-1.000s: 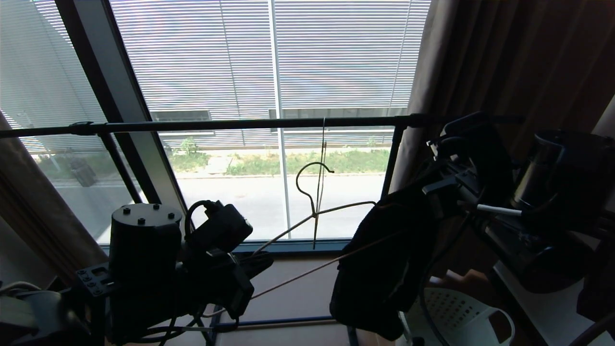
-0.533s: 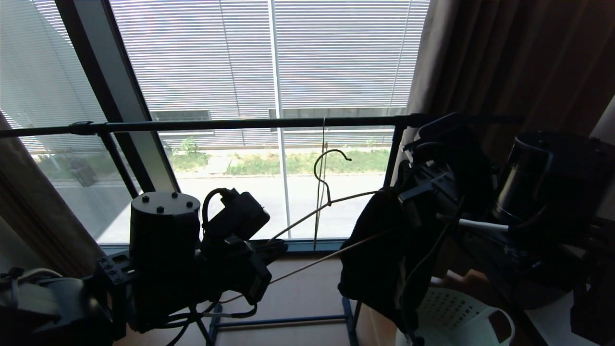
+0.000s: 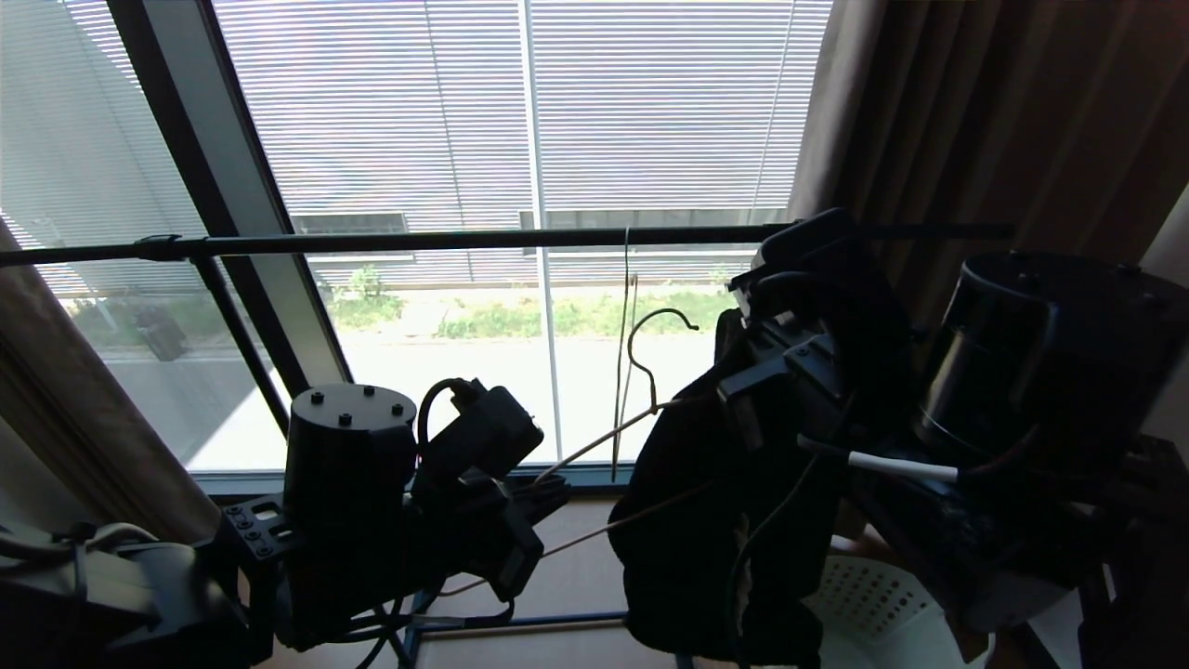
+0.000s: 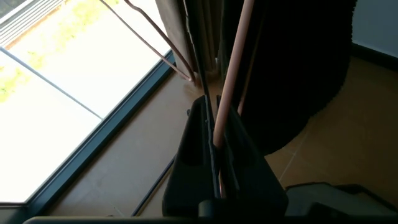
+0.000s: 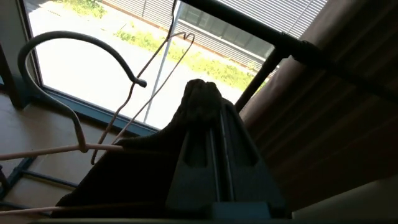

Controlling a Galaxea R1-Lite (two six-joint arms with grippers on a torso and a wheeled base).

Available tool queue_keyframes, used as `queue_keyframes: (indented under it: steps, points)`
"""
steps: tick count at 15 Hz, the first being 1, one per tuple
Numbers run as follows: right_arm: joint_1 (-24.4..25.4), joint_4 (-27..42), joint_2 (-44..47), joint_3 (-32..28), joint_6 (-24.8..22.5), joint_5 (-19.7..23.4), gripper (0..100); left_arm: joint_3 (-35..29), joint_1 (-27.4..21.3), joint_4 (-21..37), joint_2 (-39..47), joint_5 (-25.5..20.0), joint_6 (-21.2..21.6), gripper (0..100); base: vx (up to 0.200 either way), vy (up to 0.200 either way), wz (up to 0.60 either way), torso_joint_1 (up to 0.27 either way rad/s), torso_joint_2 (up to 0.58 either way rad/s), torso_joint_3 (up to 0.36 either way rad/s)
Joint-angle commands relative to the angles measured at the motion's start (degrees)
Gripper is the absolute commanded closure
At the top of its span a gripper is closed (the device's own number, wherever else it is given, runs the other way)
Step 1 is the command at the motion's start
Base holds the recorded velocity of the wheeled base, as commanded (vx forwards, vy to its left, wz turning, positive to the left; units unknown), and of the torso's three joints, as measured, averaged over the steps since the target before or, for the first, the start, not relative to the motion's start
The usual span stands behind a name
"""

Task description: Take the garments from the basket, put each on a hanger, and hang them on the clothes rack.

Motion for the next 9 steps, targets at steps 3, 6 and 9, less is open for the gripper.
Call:
queue_keyframes:
  steps: [3, 6, 9]
  points:
    - [5.14, 0.90, -0.07, -1.25, -0.01, -0.10, 100, 0.05, -0.02, -3.40, 3.05, -0.01, -0.23, 100, 0.000, 0.000, 0.00, 0.000, 0.00, 0.000]
    - [5.05, 0.90, -0.16, -0.37, -0.01, -0.10, 100, 0.23, 0.07, -3.93, 2.87, -0.01, -0.40, 100, 0.000, 0.000, 0.00, 0.000, 0.00, 0.000]
    - [3.12, 0.63, -1.74, 1.92, 0.43, -0.10, 100, 0.40, 0.24, -3.93, 1.12, -0.01, -2.86, 100, 0.000, 0.000, 0.00, 0.000, 0.00, 0.000]
